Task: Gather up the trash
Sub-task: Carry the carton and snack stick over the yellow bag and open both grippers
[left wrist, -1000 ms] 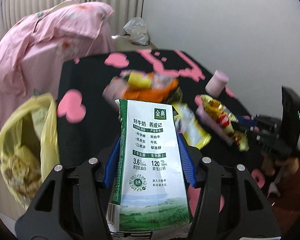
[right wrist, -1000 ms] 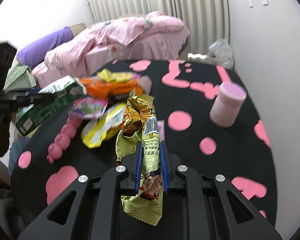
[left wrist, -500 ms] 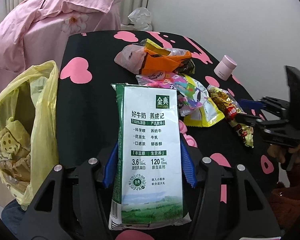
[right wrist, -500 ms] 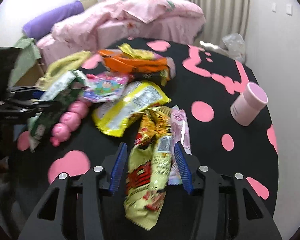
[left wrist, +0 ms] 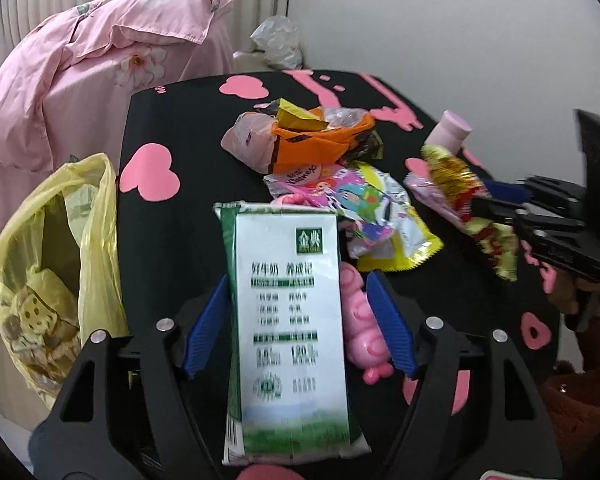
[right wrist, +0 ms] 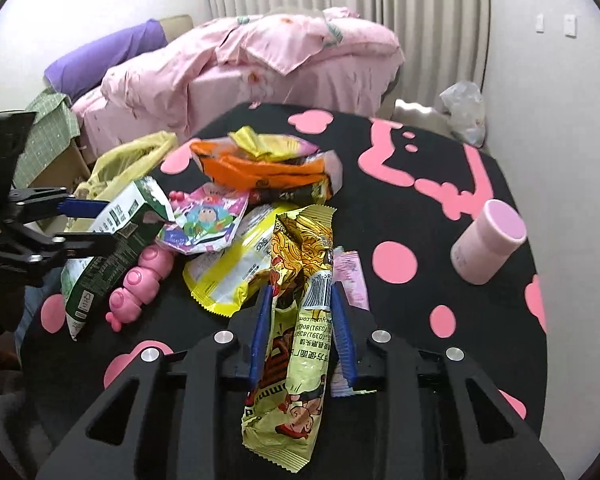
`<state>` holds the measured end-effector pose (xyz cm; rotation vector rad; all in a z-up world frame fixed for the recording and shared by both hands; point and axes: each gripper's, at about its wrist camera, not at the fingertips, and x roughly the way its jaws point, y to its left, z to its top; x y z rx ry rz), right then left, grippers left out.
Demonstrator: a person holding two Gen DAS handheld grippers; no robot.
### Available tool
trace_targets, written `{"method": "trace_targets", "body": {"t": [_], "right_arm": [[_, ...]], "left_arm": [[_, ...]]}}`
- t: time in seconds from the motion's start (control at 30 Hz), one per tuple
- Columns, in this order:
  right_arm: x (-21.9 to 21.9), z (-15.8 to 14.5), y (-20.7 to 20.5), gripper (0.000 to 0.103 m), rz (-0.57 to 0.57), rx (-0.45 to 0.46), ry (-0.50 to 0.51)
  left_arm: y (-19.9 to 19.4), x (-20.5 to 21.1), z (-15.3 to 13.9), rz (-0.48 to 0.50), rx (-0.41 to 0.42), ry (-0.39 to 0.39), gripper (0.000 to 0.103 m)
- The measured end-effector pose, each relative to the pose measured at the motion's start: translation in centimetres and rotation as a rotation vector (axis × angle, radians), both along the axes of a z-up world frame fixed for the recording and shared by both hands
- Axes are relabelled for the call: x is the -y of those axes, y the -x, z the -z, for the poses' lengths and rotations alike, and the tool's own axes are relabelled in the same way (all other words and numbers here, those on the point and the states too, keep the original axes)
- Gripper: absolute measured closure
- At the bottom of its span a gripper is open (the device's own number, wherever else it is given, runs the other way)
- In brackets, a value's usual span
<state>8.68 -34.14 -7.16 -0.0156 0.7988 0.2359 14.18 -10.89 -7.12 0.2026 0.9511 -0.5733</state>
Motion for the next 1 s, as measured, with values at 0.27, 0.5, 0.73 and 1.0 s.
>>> {"method": "trace_targets", "body": {"t": [0.27,0.5,0.73,1.0], "right_arm": [[0.0,-1.2,1.3,0.074,-0.003,0.066,-0.01],[-0.2,-2.8,1.8,0.074,0.004,0.125,-0.024],[-1.1,-4.3,2.2,0.074,-0.006,0.17,-0.01],[-3.1,-6.8,2.1,0.074,-0.039,0.237,-0.02]], "left_arm": [[-2.7,-0.6,0.1,-0.081,-0.11,0.077,0.047],[0.2,-2.2,-3.6,-0.082,0.039,0.143,0.047],[2.0,-3.8,-6.5,-0.1,0.146,0.173,0.047],[3.3,-5.8,-8.3,-0.12,0.248,0.192,0.048]]}}
